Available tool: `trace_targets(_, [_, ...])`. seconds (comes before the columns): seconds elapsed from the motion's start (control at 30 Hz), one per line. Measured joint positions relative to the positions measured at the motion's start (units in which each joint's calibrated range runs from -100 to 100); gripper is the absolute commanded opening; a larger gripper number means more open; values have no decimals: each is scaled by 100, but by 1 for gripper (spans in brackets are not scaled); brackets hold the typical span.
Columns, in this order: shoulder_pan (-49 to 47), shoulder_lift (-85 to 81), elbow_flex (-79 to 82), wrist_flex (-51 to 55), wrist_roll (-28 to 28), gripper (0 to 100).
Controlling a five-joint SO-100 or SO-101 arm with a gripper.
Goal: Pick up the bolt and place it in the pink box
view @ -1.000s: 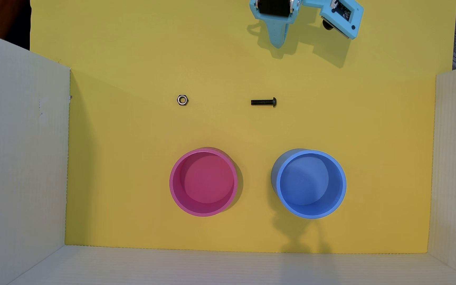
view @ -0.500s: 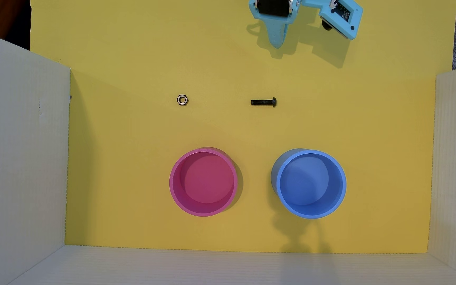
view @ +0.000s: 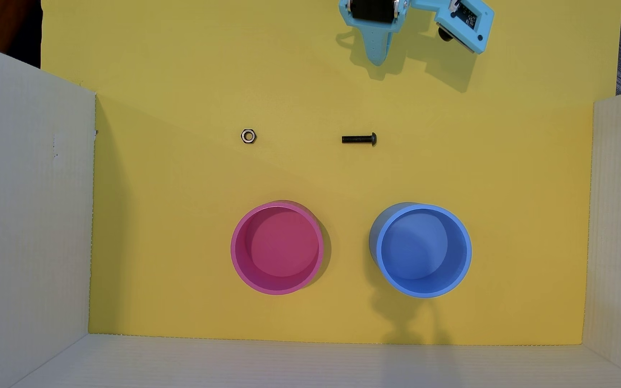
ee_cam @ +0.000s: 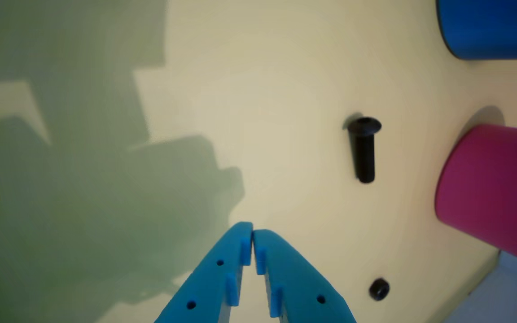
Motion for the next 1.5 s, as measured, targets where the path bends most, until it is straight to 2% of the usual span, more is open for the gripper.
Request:
trace_targets(0.2, [262, 0, 0, -9, 20, 1])
trace_targets(0.33, [1254, 0, -9, -385, 20, 1])
trace_targets(0.57, [3070, 51, -54, -2193, 24, 2])
trace_targets(0.67, [3529, 51, -117, -2441, 93, 2])
trace_targets(0.8, [3369, 51, -153, -2493, 615, 2])
trace_targets(0.97, [2727, 76, -405, -2210, 1280, 2])
trace_targets(1.13, [1867, 76, -919, -1310, 1475, 2])
trace_targets(1.3, [1684, 602, -1099, -1191, 1661, 2])
trace_targets(1.5, [1385, 2229, -2279, -1191, 1734, 2])
